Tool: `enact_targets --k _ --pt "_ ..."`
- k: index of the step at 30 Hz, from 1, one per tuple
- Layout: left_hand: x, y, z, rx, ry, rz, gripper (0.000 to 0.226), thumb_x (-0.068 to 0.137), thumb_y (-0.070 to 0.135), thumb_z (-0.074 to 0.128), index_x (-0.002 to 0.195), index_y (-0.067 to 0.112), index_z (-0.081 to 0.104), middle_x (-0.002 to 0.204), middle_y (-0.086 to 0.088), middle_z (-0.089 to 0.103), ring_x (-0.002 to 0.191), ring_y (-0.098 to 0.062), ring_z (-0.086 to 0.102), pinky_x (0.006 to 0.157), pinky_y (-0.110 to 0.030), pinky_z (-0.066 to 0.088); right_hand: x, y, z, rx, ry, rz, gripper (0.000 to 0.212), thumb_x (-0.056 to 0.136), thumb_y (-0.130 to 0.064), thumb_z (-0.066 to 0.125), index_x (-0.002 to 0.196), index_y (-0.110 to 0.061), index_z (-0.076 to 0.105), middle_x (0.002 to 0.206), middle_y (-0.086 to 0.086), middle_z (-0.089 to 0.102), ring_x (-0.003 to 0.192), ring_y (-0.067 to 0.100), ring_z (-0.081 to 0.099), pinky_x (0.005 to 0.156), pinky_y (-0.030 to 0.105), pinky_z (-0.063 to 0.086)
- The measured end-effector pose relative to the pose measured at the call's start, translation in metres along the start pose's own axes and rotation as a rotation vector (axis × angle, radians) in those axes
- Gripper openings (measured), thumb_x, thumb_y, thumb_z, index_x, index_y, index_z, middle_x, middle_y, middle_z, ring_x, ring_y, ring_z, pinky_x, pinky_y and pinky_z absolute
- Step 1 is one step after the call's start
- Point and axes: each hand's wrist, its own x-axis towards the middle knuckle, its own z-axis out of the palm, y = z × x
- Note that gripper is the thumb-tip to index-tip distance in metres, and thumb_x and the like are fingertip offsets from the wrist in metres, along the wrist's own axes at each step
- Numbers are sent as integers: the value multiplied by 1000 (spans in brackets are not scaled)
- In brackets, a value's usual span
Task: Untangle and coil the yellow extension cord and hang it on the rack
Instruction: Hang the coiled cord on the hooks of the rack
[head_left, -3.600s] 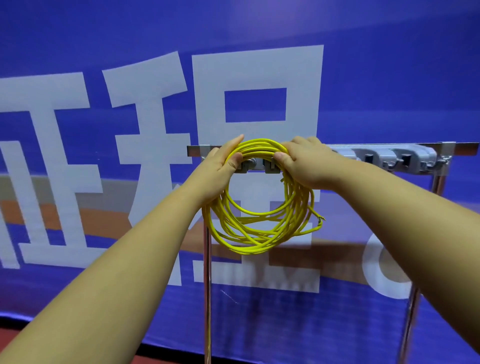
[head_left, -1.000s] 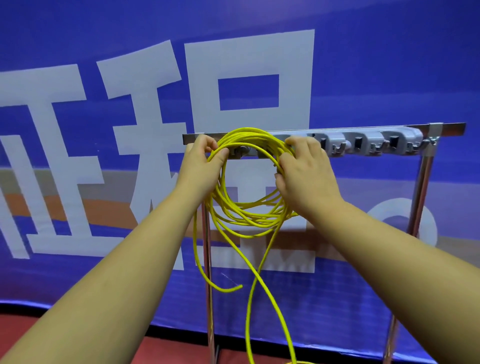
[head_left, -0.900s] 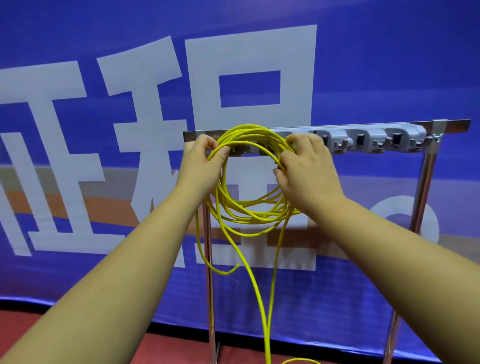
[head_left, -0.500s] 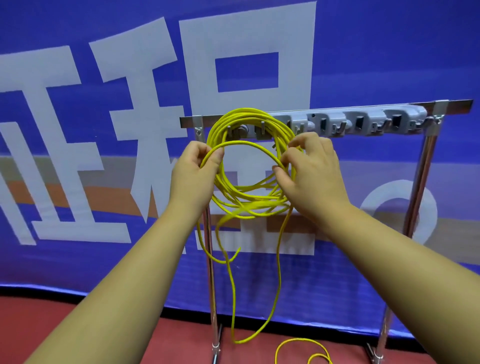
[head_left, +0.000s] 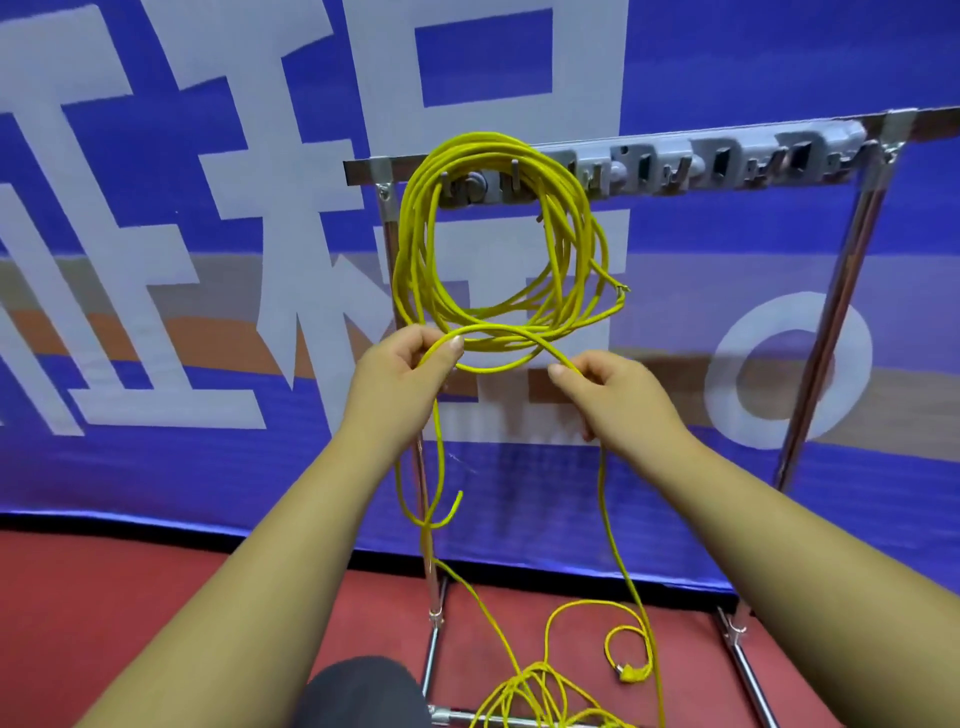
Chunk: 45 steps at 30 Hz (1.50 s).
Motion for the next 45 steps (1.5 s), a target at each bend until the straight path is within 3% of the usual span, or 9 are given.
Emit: enact_targets --k 5,11,15,18,25,31,37,41,45 --pt "-19 -3 2 26 -55 -2 17 98 29 70 87 16 74 59 12 52 56 -3 43 55 -17 36 -12 25 8 23 -77 70 24 95 -38 72 80 -20 67 59 -4 55 55 13 48 62 34 45" --pt "-26 7 -3 -71 8 17 9 97 24 71 95 17 77 70 16 64 63 1 52 61 -11 41 -42 49 20 5 -228 153 9 93 -20 65 85 -20 69 70 4 70 56 12 62 51 28 50" --pt "-13 23 -7 -100 115 -8 16 99 32 67 93 19 73 58 15 52 54 -4 43 53 -20 37 -55 70 33 17 -438 244 12 94 -25 64 90 -20 74 87 -7 80 92 28 73 91 46 57" --pt "1 18 -26 -294 178 -181 27 103 39 58 91 19 71 56 9 36 49 -9 29 46 -22 25 -56 75 35 125 -493 324 13 98 -18 63 95 -15 76 90 3 81 92 26 76 94 43 56" --pt "0 -20 -44 16 84 -377 44 91 60 62 68 24 71 58 1 43 55 -19 38 55 -35 38 -36 57 28 64 -364 374 21 102 -25 59 95 -15 75 74 1 68 68 19 70 71 34 53" --pt "16 0 -36 -32 145 -166 39 87 33 80 69 23 46 57 6 42 54 -11 35 52 -30 35 13 -31 -1 -198 36 -69 18 89 -35 72 95 -22 60 100 -4 61 89 17 60 75 32 43" --pt "49 23 -37 -21 183 -147 28 86 38 73 73 17 61 57 7 45 61 -17 43 59 -39 42 88 -114 -31 -660 388 -531 43 84 -33 72 118 -12 59 117 14 54 107 37 50 90 48 43" --pt "62 31 -35 -1 175 -128 29 89 35 71 68 20 57 53 9 45 56 -14 44 54 -33 42 134 -141 -34 -1010 325 -501 62 79 -39 77 127 -6 52 118 18 58 109 41 52 96 50 39" --pt "80 33 -34 79 153 -90 30 89 33 73 72 15 56 58 0 48 53 -15 43 50 -27 39 155 -157 -35 -1102 218 -382 46 84 -31 73 116 -10 49 105 13 60 107 38 55 96 49 40"
